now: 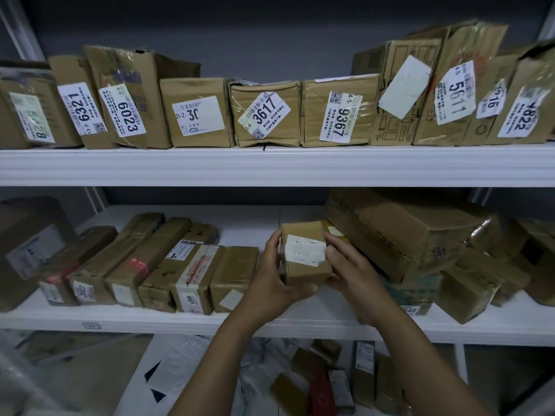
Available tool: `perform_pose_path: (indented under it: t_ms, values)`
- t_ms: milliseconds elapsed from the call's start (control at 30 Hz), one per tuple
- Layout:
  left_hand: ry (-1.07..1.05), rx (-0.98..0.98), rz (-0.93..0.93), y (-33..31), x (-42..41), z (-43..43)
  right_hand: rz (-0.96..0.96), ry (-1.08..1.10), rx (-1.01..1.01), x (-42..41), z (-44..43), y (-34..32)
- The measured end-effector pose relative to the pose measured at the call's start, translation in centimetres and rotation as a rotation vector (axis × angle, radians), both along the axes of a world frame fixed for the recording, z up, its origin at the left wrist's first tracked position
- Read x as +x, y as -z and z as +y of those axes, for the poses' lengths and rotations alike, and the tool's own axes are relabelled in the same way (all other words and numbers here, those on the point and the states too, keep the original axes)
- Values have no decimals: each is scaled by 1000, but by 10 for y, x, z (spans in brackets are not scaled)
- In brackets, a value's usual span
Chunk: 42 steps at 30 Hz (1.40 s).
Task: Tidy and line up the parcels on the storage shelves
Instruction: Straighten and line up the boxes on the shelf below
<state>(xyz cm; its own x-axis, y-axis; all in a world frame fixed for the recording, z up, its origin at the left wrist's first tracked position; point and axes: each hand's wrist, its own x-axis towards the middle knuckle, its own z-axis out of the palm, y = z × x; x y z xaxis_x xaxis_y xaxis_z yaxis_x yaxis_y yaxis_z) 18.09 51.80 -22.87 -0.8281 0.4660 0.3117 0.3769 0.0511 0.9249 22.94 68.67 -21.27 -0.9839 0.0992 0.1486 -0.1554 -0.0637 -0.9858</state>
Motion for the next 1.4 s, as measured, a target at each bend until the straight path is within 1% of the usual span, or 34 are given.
perform_pose_path:
  t_ms: [100,167,333,433,600,700,767,833,900,933,1033,1133,1200,1267,1333,1400]
  values:
    - [38,40,-49,-2,4,-2,5,-44,-9,-2,3,-1]
    - [60,23,-77,-1,6,-4,7,-67,0,-4,7,-1]
    - [62,-10,-130,2,6,-6,7,-112,104,-5,13,0]
    - [48,-30,-125,12,4,-4,-12,-82,149,-8,4,3]
    - [-11,-68,-144,34,2,-9,-141,10,106,-18,-15,20]
    - [-1,-76,-155,36,2,-13,-245,-21,153,-24,-25,22]
    - [-12,-88,-157,36,0,-14,-310,-33,142,-29,-30,19]
    - [-23,-95,-151,36,-3,-15,-330,10,163,-33,-32,16]
    - [-43,-87,-134,37,-5,-17,-301,49,231,-34,-33,14]
    - [-59,-87,-112,35,-5,-16,-267,62,252,-33,-35,13]
    - [-206,-154,30,26,-5,-13,-160,42,248,-31,-41,11]
    - [-337,-87,109,18,-9,-16,-134,12,164,-36,-48,5]
    - [-436,-40,175,8,-8,-21,-95,3,176,-43,-51,1]
    - [-527,-4,226,1,-8,-30,-58,-27,233,-51,-58,-4]
    - [-594,13,208,-2,-8,-45,-36,-62,297,-59,-68,-8]
    - [-652,26,185,-1,-7,-62,-26,-104,430,-68,-80,-10]
